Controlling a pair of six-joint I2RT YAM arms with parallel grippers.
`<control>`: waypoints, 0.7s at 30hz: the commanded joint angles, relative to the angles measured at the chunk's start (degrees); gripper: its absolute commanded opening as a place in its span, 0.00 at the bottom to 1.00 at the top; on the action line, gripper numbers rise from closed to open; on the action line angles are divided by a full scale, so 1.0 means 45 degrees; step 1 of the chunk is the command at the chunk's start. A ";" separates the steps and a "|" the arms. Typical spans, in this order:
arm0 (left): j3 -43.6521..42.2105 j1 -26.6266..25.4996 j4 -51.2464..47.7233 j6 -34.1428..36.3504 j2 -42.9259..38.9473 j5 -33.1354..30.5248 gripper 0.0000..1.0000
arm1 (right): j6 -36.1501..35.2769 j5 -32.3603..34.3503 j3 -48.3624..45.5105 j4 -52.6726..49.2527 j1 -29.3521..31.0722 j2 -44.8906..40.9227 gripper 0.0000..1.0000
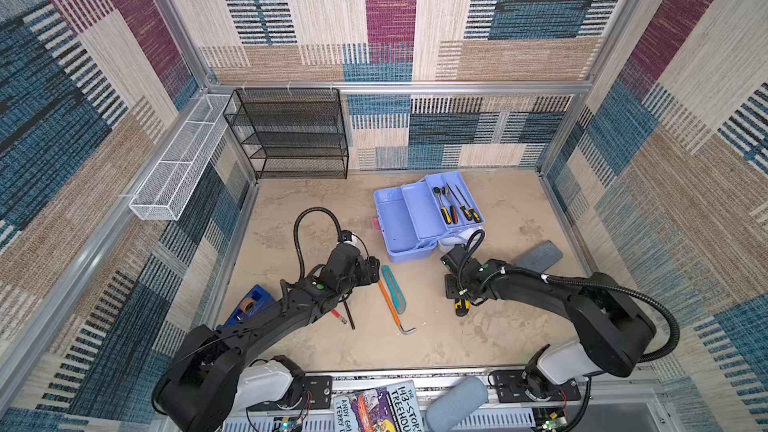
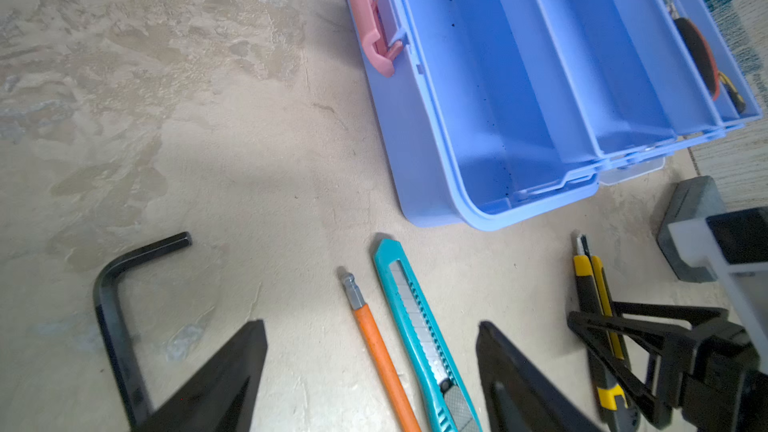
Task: Pack the tool kit
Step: 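Grasp the yellow-black utility knife with the right gripper and lift it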
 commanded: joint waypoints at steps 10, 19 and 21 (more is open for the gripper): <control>0.0145 0.0055 0.0146 -0.0174 0.0163 0.0109 0.83 | -0.0018 -0.0248 -0.0235 -0.0471 0.0043 0.0382 0.39; 0.0072 0.0094 -0.0124 -0.0242 -0.0118 -0.0089 0.82 | -0.0053 -0.0559 -0.0247 0.0308 0.0045 0.0605 0.30; 0.0062 0.0094 -0.0153 -0.0227 -0.0148 -0.0120 0.83 | -0.0145 -0.0588 -0.0173 0.0425 0.0043 0.0665 0.30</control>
